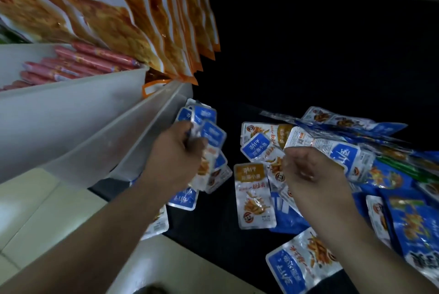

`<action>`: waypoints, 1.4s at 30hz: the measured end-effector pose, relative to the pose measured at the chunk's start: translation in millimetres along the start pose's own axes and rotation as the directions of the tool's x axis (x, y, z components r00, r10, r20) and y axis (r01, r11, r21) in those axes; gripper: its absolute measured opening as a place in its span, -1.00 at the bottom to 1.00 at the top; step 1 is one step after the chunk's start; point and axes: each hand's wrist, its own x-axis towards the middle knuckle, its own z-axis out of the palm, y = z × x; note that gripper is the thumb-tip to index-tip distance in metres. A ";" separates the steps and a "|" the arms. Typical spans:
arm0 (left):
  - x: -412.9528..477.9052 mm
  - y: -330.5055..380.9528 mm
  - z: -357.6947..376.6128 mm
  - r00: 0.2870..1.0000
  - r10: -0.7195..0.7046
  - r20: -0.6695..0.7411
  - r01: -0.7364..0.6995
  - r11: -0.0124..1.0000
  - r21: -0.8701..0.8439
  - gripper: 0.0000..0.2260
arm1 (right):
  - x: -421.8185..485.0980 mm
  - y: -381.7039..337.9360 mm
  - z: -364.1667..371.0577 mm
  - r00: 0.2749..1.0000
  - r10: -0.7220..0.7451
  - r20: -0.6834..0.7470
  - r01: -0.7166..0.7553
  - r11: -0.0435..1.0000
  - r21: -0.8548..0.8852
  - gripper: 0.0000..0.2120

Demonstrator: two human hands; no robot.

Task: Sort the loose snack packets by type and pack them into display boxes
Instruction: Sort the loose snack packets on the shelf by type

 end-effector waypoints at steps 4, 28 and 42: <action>9.7 -11.8 -10.1 0.970 0.241 0.013 -0.203 0.783 0.588 -0.64 | 0.1 15.2 -9.3 0.938 -0.347 0.023 0.301 0.778 -0.551 -0.76; 44.8 49.0 84.6 0.689 0.050 0.723 -0.476 0.784 0.399 0.15 | 7.5 47.8 -63.7 0.918 -0.102 0.383 0.369 0.574 -0.731 -0.25; 42.1 58.8 88.4 0.889 0.288 0.356 -0.432 0.784 0.446 -0.45 | 6.5 38.3 -58.6 0.936 -0.002 0.351 0.285 0.589 -0.756 -0.25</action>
